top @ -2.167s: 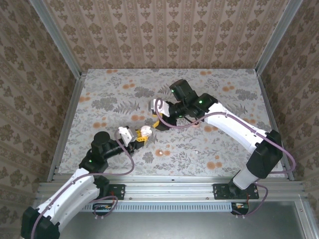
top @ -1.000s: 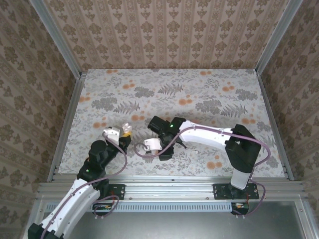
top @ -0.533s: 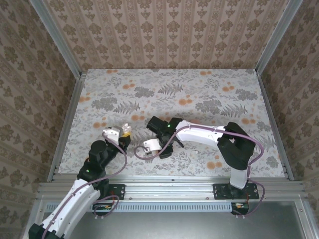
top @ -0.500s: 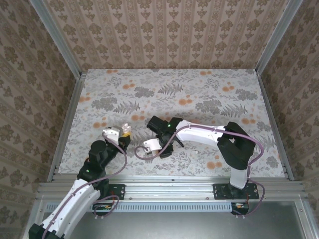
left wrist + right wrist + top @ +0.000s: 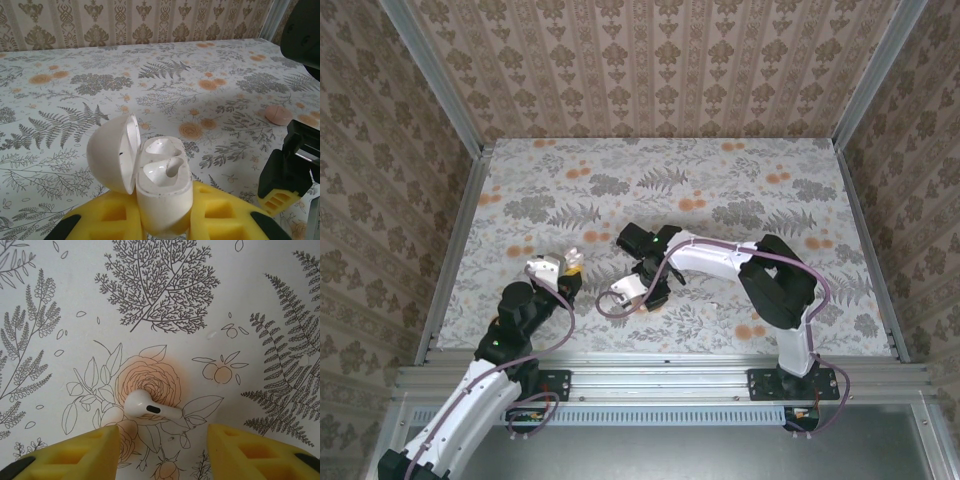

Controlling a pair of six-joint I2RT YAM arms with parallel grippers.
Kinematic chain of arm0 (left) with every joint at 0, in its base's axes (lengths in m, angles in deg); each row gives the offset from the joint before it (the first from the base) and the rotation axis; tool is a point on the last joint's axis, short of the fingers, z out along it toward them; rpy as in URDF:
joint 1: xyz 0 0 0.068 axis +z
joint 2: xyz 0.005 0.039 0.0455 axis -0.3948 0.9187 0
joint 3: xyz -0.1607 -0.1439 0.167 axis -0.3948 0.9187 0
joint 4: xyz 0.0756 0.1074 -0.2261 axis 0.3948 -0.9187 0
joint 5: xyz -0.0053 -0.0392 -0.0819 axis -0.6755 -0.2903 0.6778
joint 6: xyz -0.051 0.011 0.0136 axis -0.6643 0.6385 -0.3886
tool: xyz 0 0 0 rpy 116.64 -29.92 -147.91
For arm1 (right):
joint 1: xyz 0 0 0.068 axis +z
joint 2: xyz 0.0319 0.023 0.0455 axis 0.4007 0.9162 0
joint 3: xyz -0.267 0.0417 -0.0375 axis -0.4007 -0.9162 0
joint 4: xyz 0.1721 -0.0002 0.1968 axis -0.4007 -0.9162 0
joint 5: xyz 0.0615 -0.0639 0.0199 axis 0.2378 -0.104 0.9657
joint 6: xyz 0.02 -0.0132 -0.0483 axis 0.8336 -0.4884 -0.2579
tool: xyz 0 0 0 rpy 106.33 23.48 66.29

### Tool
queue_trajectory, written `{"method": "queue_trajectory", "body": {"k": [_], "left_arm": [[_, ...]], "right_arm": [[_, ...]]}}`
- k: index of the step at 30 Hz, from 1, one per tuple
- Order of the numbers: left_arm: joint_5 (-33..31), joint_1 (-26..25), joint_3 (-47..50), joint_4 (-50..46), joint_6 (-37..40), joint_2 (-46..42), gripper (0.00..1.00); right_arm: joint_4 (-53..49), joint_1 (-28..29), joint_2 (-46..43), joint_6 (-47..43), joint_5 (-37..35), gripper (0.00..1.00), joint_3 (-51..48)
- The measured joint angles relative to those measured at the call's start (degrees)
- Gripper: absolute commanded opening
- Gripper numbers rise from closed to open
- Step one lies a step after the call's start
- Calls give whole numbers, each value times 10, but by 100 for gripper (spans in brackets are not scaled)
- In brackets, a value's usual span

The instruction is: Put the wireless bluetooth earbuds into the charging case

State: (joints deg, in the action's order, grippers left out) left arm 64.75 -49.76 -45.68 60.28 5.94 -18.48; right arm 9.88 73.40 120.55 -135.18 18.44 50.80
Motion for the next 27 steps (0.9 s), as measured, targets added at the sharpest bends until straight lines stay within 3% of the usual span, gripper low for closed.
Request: {"method": "queue_trajectory", "body": {"k": [27], "left_arm": [[12,27,0,-21,0,0,0]], "right_arm": [[-74,0,49,4,-2,39,31]]}}
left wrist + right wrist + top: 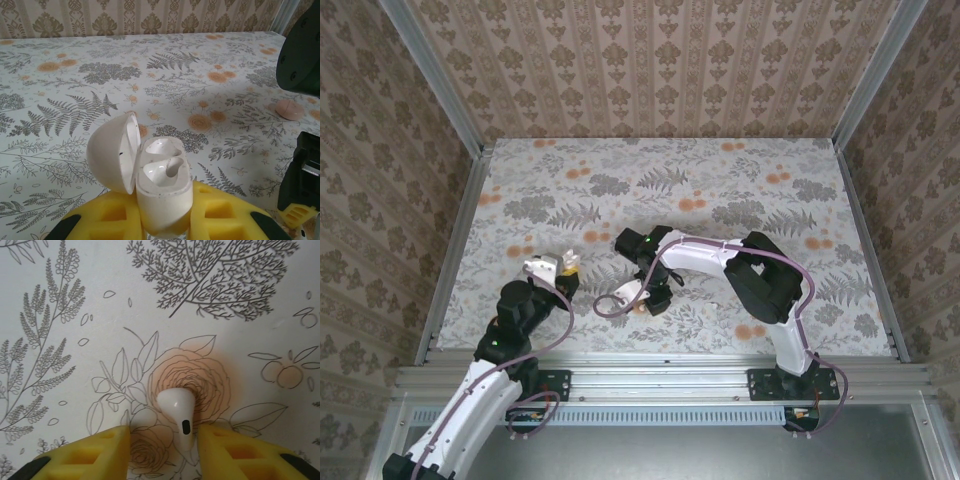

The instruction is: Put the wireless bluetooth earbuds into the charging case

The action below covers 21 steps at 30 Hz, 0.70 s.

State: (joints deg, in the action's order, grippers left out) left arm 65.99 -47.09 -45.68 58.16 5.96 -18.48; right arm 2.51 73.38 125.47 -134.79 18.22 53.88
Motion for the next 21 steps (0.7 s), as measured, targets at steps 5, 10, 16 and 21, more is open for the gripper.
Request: {"method": "queue_trajectory", "body": {"k": [5,10,16,21], "left_arm": [[2,3,0,0,0,0,0],[4,4,0,0,0,0,0],[4,4,0,0,0,0,0],[4,4,0,0,-2,0,0]], "right_arm": [[-23,0,-3,17,-2,39,-2],[-23,0,-36,44,-12,39,-17],[20,0,-63,89,-16,41,-22],[42,0,-63,180,-14,41,-22]]}}
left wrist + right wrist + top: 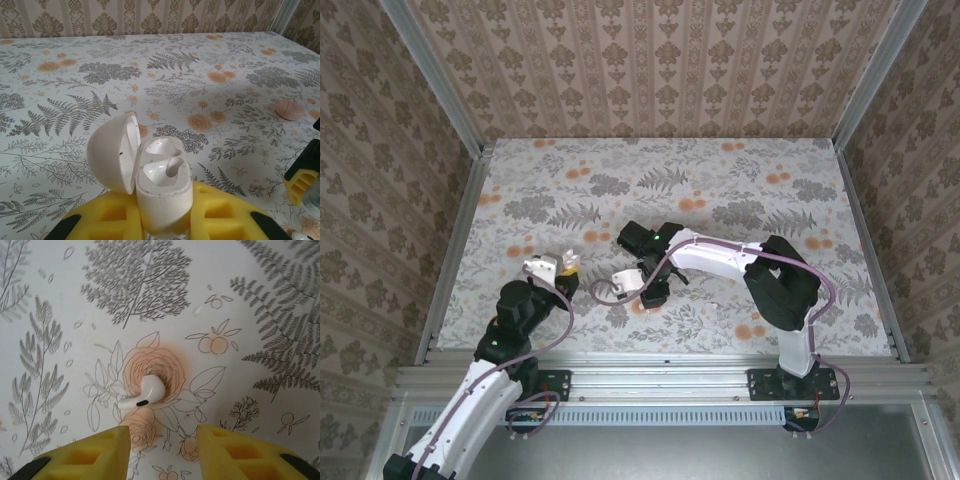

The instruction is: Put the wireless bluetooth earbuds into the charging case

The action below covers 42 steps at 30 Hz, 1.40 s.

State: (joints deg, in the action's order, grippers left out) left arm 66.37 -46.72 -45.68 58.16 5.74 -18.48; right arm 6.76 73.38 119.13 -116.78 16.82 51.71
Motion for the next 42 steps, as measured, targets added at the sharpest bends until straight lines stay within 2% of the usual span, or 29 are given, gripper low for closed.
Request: {"method": "queue_trajectory", "body": {"k": [6,13,19,28,35,42], "left_arm": [[-10,1,0,-6,-5,0,0],[-30,3,-4,-32,-7,0,0],[-38,3,-6,-43,-7,0,0],[-38,7,-9,-43,-7,0,0],[-41,7,-9,-43,-7,0,0],[-41,7,-9,-43,-7,0,0]], "right_arm": [[24,-1,-26,184,6,43,-17],[20,-4,-66,444,1,44,-21],[-12,1,-50,576,-26,45,0],[-40,8,2,645,-45,43,32],[-64,21,54,648,-46,42,66],[-85,28,70,648,-48,42,84]]}}
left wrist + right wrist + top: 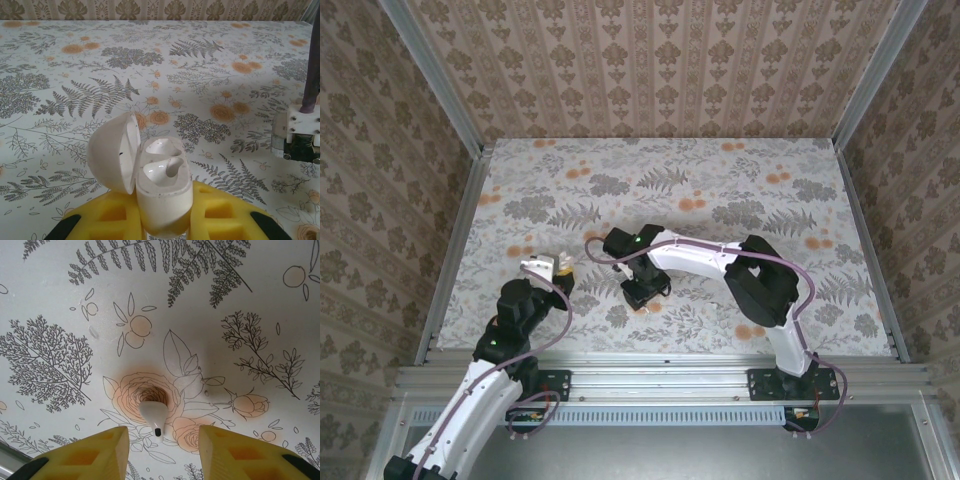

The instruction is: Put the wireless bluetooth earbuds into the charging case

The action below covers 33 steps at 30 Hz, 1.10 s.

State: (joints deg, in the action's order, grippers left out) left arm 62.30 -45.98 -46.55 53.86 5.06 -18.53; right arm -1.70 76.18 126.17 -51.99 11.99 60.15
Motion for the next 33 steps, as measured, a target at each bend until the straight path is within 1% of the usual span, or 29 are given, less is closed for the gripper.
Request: {"method": "queue_trajectory", "body": {"k": [8,16,23,33], "left_arm": [[0,0,0,0,0,-2,0],[0,3,0,0,0,-2,0],[0,5,-1,0,0,-2,0],[1,7,-5,-2,0,-2,0]], "right_arm": [[-8,6,28,0,0,42,16],[-13,10,34,0,0,38,21],[-13,11,47,0,0,37,23],[-17,11,48,2,-13,25,24]]}}
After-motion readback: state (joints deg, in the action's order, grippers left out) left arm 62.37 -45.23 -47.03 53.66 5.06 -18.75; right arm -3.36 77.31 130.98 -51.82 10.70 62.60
